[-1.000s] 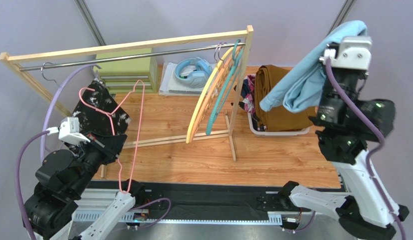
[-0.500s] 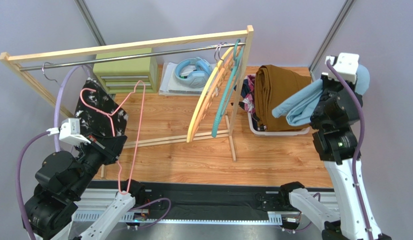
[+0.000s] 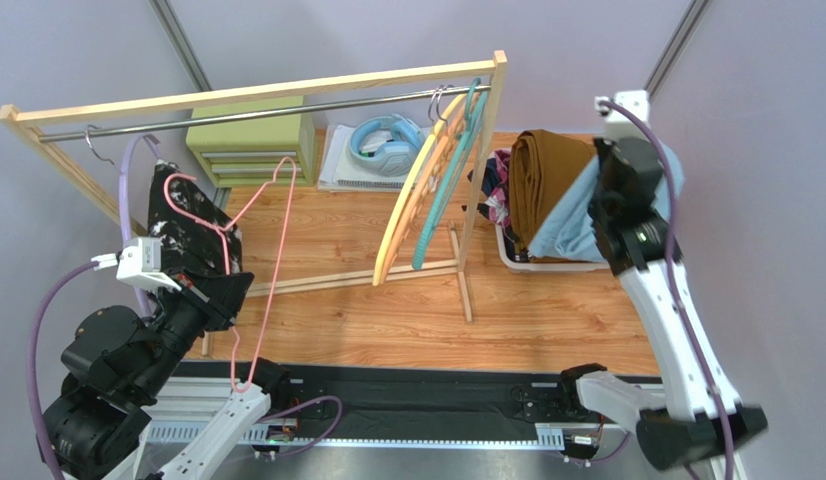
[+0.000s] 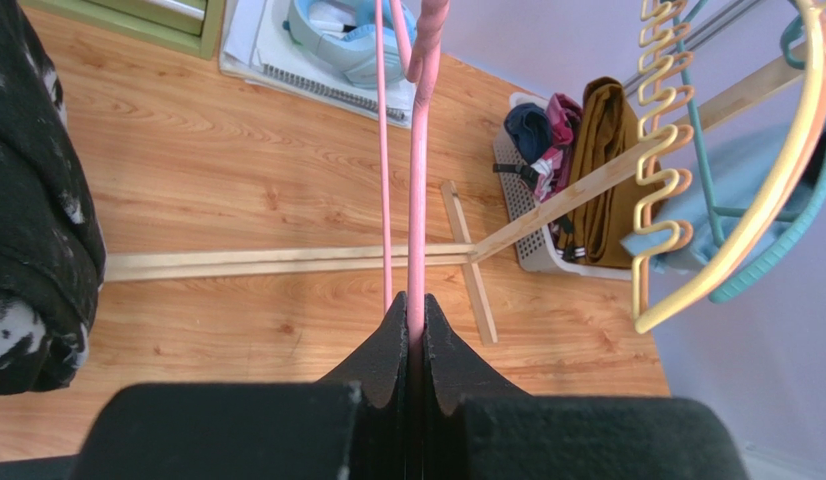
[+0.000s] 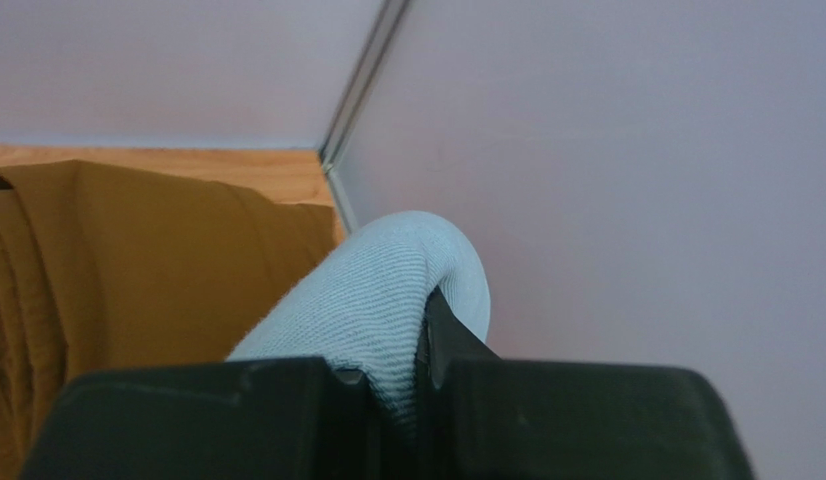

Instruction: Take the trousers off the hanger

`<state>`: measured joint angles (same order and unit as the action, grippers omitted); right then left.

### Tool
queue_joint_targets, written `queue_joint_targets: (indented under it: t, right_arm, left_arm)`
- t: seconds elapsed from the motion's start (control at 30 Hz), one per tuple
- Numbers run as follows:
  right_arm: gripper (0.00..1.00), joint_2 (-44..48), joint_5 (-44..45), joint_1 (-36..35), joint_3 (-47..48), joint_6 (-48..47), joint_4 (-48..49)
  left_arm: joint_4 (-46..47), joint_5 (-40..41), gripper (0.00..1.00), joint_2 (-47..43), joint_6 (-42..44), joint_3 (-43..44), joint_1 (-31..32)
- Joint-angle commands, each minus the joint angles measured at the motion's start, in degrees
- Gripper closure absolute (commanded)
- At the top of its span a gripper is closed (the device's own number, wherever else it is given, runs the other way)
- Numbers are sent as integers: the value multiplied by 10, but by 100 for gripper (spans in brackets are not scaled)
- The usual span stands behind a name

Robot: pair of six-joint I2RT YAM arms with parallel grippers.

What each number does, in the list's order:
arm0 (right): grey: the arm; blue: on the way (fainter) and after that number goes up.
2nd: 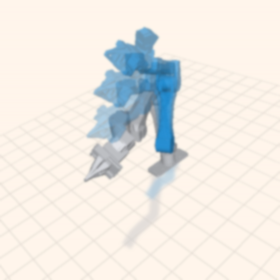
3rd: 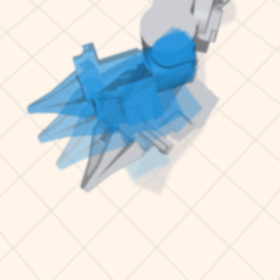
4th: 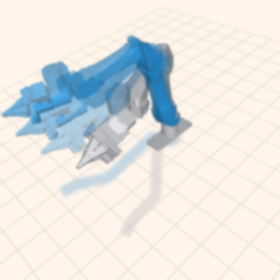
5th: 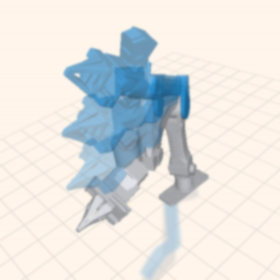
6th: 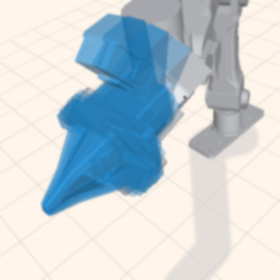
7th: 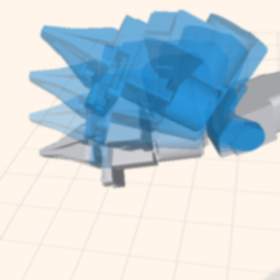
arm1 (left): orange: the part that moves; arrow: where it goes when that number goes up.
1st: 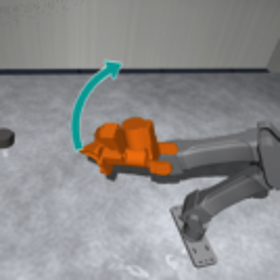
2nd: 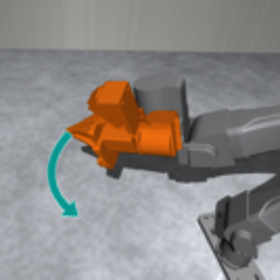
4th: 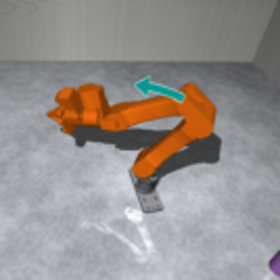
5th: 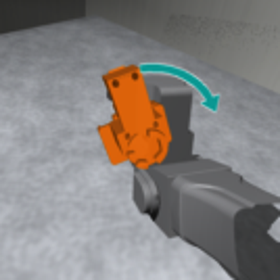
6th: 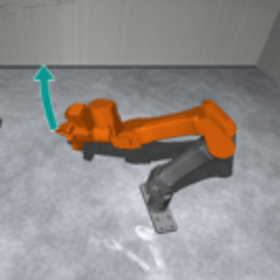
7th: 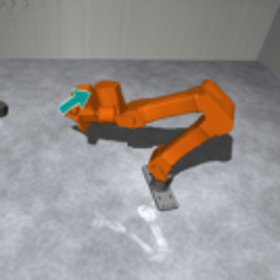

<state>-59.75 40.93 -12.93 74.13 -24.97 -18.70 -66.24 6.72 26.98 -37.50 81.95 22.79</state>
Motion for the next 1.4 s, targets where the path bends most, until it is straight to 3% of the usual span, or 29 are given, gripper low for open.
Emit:
queue_joint_targets:
  t: [0.0, 0.03, 0.13, 0.27, 0.33, 0.43, 0.63, 0.87, 0.97, 1.1, 1.23, 1.33, 1.37]
  right_arm:
    - [98, -148, -78, -3, 112, 48, 78]
    - [98, -215, -79, -6, 137, 50, 65]
    - [93, -296, -93, -11, 219, 61, 40]
    - [76, -396, -61, -15, 282, 109, -64]
    - [69, -395, -71, -15, 259, 141, -85]
    - [43, -364, -98, -15, 237, 191, -123]
    - [24, -263, -131, -29, 246, 308, -292]
    - [21, -85, -235, -43, 183, 417, -405]
    - [21, -1, -241, -103, 169, 447, -430]
    - [22, 48, -259, -239, 190, 497, -481]
    - [22, 89, -395, -325, 166, 537, -456]
    - [22, 112, -505, -383, 132, 578, -373]
    - [22, 107, -507, -438, 131, 585, -342]
  left_arm:
    - [23, -7, 100, 14, 36, 29, -2]
    - [22, -6, 100, 18, 41, 33, -2]
    - [20, -4, 100, 22, 45, 31, -2]
    - [18, -14, 100, 25, 48, 22, -1]
    - [18, -17, 100, 22, 48, 19, -2]
    - [17, -27, 100, 25, 48, 22, -2]
    - [3, -41, 100, 31, 44, 22, -2]
    - [2, -50, 100, 25, 48, 26, -2]
    - [1, -62, 100, 27, 44, 27, -2]
    - [5, -76, 100, 25, 41, 25, -2]
    - [10, -85, 100, 21, 42, 23, -2]
    - [12, -93, 100, 18, 39, 22, -2]
    - [13, -94, 100, 19, 36, 21, -2]
